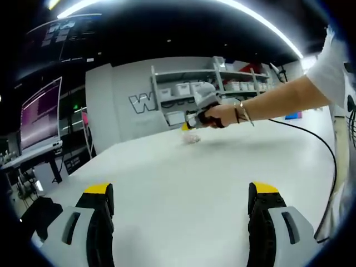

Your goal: Open the resealable bag by pulling the two sides of the seal apart until the entire bag opening is separated and visibly accessible.

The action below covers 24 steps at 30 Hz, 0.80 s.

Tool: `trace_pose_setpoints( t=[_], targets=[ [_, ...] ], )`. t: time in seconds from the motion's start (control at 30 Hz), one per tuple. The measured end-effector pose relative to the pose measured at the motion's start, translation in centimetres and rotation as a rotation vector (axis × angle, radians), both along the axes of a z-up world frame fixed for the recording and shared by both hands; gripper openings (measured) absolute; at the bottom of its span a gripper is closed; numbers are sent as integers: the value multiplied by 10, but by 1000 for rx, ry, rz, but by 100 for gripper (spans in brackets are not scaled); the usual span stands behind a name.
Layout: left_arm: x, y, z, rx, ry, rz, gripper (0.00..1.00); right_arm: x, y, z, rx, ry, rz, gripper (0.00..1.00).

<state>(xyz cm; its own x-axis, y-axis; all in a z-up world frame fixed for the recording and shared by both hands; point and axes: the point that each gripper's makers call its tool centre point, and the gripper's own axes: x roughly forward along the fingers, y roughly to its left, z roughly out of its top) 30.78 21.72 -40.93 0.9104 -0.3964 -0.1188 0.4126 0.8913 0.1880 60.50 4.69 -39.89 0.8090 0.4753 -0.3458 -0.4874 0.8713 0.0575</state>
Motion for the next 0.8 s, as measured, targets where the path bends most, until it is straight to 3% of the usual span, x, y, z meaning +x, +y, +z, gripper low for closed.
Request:
trace_pose_setpoints(
  t=[0.27,0.5,0.8],
  targets=[
    [-4,-2,1,0,-2,-7,100,-20,14,-15,-69,-18,58,0],
    [-6,-2,5,4,-8,-7,100,-31,17,-22,-67,-10,75,2],
    [-11,0,8,6,-17,-3,100,-40,18,-24,-80,-29,78,18]
  ],
)
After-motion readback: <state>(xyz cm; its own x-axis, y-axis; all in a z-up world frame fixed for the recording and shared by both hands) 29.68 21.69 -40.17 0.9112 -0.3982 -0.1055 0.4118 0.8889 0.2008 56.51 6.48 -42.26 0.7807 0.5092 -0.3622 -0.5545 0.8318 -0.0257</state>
